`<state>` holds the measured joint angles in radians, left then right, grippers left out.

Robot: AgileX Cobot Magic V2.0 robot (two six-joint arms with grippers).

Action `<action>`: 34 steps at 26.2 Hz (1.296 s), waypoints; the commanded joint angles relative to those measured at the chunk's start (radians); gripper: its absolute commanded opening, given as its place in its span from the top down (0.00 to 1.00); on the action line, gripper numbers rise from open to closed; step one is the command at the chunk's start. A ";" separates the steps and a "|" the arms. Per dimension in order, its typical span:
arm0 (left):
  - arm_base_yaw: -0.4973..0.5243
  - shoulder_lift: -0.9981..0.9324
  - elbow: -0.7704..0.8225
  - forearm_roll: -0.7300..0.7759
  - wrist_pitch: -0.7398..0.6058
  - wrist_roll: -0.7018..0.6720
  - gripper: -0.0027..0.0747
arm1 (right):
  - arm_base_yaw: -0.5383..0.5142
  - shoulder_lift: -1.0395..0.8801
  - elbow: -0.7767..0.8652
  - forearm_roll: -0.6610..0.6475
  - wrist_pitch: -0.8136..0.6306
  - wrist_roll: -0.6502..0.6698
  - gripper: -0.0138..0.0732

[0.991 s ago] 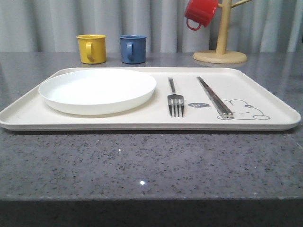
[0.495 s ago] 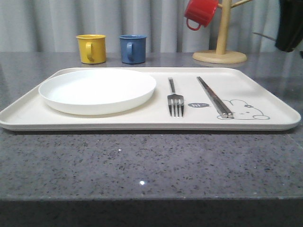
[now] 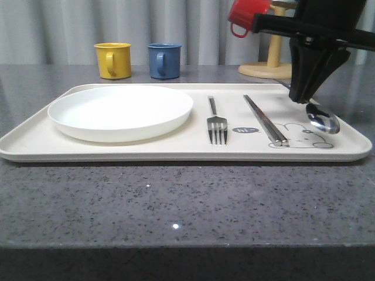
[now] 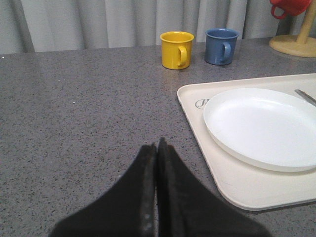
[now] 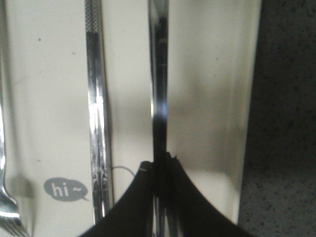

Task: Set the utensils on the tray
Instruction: 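Lower the spoon onto the tray beside the chopsticks and release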

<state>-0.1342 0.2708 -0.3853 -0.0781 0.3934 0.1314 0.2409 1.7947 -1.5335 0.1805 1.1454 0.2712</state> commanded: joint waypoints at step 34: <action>0.002 0.007 -0.030 -0.010 -0.083 -0.008 0.99 | -0.002 -0.320 -0.056 -0.054 -0.072 -0.126 0.58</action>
<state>-0.1342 0.2708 -0.3853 -0.0781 0.3934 0.1314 0.2416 1.5810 -1.5656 0.1401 1.1013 0.2116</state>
